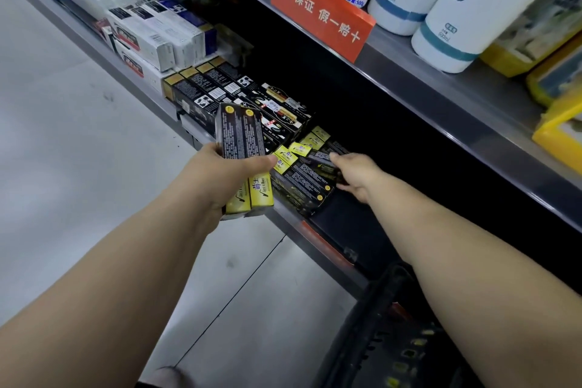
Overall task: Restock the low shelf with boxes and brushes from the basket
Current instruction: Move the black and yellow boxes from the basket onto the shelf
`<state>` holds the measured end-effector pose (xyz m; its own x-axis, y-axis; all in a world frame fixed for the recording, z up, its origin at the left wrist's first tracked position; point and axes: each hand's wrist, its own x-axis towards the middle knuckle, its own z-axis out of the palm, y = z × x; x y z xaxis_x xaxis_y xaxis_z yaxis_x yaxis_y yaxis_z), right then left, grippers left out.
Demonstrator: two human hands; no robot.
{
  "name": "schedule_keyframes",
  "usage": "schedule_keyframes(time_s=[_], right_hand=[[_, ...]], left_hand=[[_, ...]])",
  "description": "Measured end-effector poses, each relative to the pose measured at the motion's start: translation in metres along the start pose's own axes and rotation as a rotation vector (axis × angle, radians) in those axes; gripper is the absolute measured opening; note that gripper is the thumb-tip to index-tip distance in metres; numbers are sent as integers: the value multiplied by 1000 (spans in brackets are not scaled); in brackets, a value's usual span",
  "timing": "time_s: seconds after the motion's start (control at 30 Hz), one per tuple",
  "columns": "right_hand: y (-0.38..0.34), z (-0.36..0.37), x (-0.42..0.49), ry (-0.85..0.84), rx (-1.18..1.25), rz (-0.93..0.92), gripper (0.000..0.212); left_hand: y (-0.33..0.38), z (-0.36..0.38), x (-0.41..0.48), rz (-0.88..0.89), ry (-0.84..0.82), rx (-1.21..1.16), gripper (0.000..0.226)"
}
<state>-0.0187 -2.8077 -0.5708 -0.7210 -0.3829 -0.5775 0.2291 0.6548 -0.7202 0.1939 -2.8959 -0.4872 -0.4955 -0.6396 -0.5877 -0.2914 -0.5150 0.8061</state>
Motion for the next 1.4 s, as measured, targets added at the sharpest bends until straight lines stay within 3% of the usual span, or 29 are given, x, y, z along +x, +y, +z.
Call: schedule_keyframes(time_s=[0.2,0.33,0.47,0.53,0.63,0.73,0.8,0.9,0.97,1.03,1.23,1.4], right_hand=[[9,6,0,-115,-300,-8,59],[10,5,0,-112,-421,-63,57],[-7,1,-14,-60,-795,-244,51],[-26,4,-30,-135,-543,-375,48],[-47,14,-55,-505,8,-278,44],[-51,18,-63,-726,149,-214,24],[-53,10,-59,-650,151,-234,15],[-53,-11,-40,-289,295,-197,8],[-45,-25,-20,-28,473,-112,20],[-32,-32,-6,122,488,-57,28],[-7,-18,6,126,186,-25,20],[1,-6,2,-32,-174,18,43]], left_hand=[[0,2,2,-1,5,-8,52],[-1,4,3,-19,-14,-13,52],[-1,5,2,-67,-45,-29,47],[-2,6,2,-91,-72,-9,44],[-3,8,1,-114,-187,74,43],[-6,13,1,-112,-245,88,39],[-7,14,6,-98,-165,29,43],[-6,11,13,-40,33,-64,35],[-5,10,16,-12,91,-104,27],[-5,12,16,-29,94,-107,26],[-7,21,15,-83,40,-91,24],[-6,22,14,-88,26,-87,27]])
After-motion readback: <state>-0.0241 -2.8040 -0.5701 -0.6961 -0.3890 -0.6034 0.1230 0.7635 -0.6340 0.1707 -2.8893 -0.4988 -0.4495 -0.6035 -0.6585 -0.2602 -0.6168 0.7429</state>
